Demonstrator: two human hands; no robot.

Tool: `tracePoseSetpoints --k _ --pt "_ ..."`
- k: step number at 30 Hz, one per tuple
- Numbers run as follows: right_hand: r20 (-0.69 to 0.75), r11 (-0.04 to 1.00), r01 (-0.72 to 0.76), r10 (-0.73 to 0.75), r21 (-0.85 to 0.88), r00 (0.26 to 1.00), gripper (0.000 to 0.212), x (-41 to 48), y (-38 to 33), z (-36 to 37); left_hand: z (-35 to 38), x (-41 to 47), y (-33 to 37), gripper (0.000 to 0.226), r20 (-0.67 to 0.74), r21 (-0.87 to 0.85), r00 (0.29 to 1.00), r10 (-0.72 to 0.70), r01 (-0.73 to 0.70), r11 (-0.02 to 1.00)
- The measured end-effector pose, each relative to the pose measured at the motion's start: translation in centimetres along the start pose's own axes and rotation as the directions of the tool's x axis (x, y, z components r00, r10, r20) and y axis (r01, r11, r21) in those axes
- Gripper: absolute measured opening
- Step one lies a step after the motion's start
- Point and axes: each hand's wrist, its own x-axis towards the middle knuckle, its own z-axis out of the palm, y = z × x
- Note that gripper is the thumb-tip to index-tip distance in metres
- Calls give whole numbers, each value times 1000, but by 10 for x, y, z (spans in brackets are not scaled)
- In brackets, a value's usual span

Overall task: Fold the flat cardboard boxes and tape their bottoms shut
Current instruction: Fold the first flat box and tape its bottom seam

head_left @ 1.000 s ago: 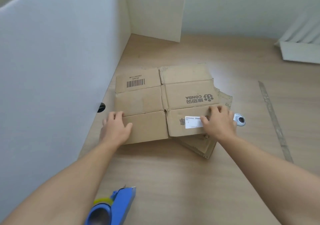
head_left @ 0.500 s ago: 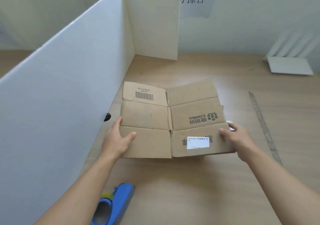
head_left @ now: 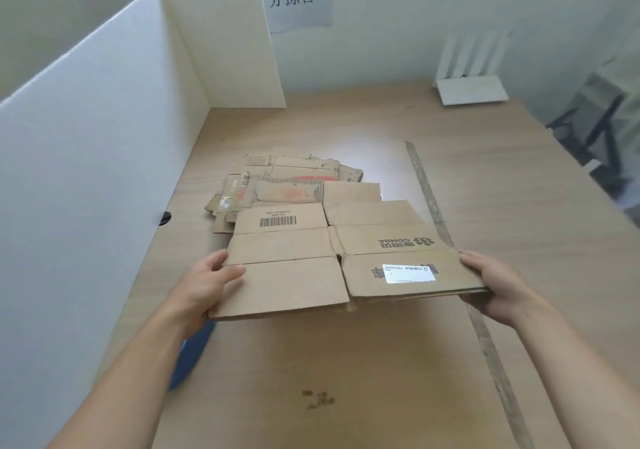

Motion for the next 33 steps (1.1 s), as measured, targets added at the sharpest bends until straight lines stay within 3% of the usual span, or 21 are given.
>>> tracePoseSetpoints --k 4,7,9,10,11,12,15,18,21,23,25,28,30,31,33 --pt "121 983 -4 -19 185 992 32 -29 7 -37 20 -26 -12 17 98 95 995 0 -10 995" --pt "220 957 105 -167 270 961 55 -55 6 -62 19 -42 -12 15 162 100 986 -32 16 995" --pt "129 922 299 -337 245 933 74 -81 -1 -74 17 -50 -12 23 193 59 981 -31 20 998" --pt "204 893 272 -359 358 911 76 -91 -2 -74 15 -52 -13 23 195 33 981 -23 17 999" --pt "174 876 259 -352 406 920 77 -94 0 -74 15 -53 -13 23 188 6 982 -17 17 1000" --pt "55 871 334 -377 362 924 75 -90 2 -74 15 -53 -13 26 179 -14 984 -19 22 1000" --pt "190 816 371 -490 443 851 43 -70 4 -73 24 -56 -13 33 152 -140 985 -81 103 985" --pt "174 788 598 -616 151 768 41 -55 6 -69 28 -59 -12 39 160 -337 975 -152 199 920" --pt "165 711 694 -675 -117 719 33 -46 6 -64 22 -60 -14 39 189 -481 955 -231 295 826" --pt "67 702 706 -704 -91 708 27 -37 5 -60 21 -56 -24 39 128 -369 972 -200 233 900" --pt "-50 697 713 -717 -81 695 25 -29 5 -51 25 -53 -33 36 26 -295 997 -67 72 953" --pt "-189 696 712 -715 -94 674 24 -25 10 -39 37 -56 -36 39 -23 -389 987 158 -154 908" --pt "-281 715 688 -690 -123 667 26 -23 15 -33 44 -57 -38 42 -90 -464 974 209 -227 856" --pt "-314 730 675 -670 -110 673 27 -23 17 -30 47 -57 -40 41 -136 -438 959 251 -285 853" --pt "-314 747 661 -644 -63 698 28 -26 18 -26 52 -59 -42 37 -150 -227 902 405 -430 874"
